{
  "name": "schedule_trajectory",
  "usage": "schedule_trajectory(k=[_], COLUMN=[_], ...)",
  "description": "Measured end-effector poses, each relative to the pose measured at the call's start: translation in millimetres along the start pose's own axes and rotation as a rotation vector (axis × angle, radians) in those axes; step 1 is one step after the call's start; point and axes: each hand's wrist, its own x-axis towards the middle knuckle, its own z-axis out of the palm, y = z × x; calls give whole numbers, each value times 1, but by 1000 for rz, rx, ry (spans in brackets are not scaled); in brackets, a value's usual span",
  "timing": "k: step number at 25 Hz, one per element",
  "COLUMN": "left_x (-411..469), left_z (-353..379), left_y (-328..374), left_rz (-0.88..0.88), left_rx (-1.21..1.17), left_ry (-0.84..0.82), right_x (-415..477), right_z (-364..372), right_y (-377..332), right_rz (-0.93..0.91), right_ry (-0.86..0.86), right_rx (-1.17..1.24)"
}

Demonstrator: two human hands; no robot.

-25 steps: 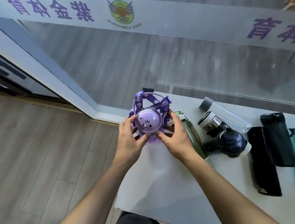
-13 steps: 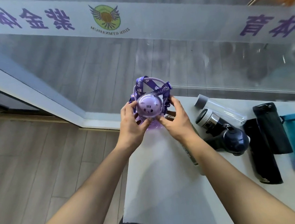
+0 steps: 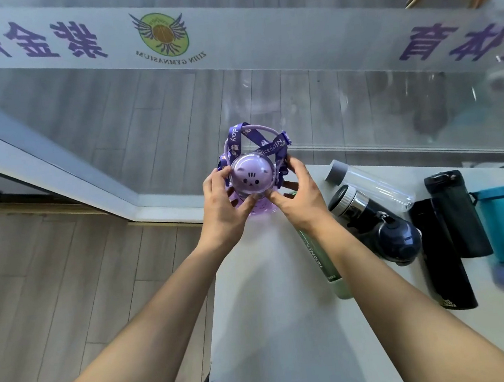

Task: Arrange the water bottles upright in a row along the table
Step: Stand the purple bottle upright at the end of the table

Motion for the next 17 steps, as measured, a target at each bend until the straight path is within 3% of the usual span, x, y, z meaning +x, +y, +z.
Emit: schedule_trajectory(k=[5, 8, 12, 17], left_x=[0, -7, -22, -37], left_z=[-5, -9, -9, -2], left_y=[-8, -7, 0, 5], left_rz=[39, 216, 482, 365], left_rx=[121, 379, 737, 912], left_ry=[-5, 12, 35, -58], right_x=[-7, -11, -2, 18], right_z=[-10, -21, -17, 0], right_y=[8, 17, 20, 21], right_rz=[6, 18, 85, 224], right_ry=[13, 29, -78, -167], right_rx=[-97, -441, -887, -1036])
